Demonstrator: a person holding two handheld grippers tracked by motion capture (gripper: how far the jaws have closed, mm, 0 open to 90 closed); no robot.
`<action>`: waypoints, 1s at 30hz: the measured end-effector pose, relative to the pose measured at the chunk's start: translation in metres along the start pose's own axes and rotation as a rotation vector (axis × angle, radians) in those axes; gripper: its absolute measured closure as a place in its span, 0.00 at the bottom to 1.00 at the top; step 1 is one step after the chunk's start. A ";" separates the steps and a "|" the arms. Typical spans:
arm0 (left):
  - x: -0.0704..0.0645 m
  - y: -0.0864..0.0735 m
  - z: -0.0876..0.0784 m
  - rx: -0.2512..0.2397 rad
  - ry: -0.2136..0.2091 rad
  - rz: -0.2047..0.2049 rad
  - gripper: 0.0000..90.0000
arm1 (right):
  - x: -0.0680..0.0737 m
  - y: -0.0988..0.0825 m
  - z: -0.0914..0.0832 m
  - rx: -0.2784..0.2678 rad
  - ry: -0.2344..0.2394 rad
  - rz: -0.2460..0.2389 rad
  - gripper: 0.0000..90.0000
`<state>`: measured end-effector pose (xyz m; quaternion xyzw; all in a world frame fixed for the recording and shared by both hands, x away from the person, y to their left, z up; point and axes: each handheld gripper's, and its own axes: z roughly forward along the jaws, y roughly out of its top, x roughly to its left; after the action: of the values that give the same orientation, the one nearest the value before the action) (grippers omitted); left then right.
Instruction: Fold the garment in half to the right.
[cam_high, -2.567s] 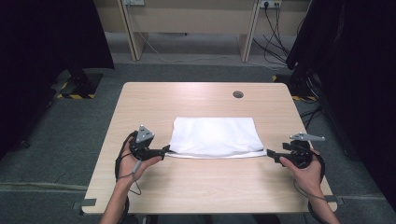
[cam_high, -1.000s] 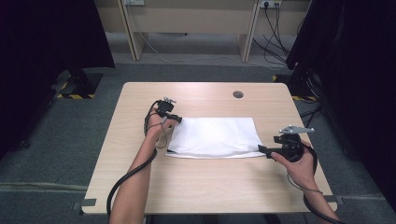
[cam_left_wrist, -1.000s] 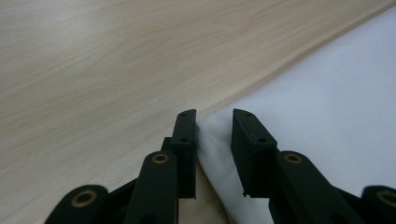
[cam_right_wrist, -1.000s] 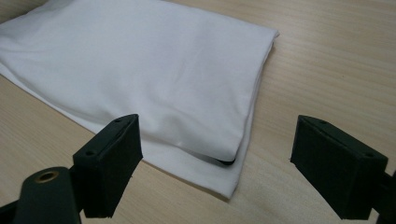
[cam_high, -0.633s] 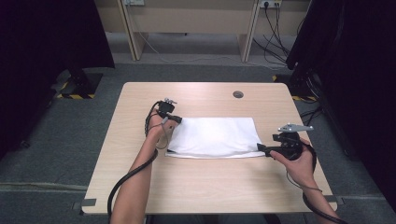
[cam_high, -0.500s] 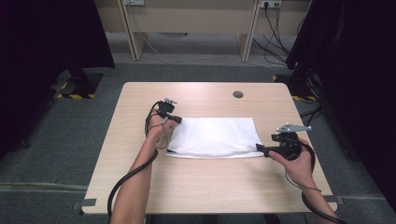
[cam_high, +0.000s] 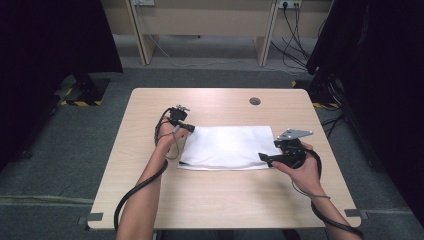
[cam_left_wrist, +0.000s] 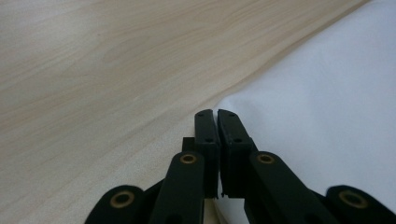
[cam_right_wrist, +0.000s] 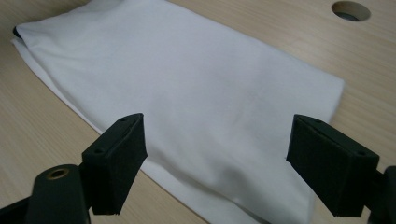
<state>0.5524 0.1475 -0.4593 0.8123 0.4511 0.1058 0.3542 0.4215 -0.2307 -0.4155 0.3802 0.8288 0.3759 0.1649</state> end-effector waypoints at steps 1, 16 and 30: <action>0.000 0.001 -0.001 -0.004 0.001 0.003 0.96 | 0.004 0.003 0.003 0.000 0.007 -0.014 0.24; -0.009 0.013 -0.022 0.016 0.015 0.070 0.96 | 0.094 0.066 0.069 0.018 0.165 -0.274 0.33; -0.008 0.012 -0.029 0.047 0.011 0.095 0.96 | 0.175 0.088 0.136 0.066 0.307 -0.463 0.50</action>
<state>0.5415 0.1512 -0.4288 0.8404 0.4162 0.1164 0.3271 0.4267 0.0066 -0.4376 0.1245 0.9207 0.3542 0.1064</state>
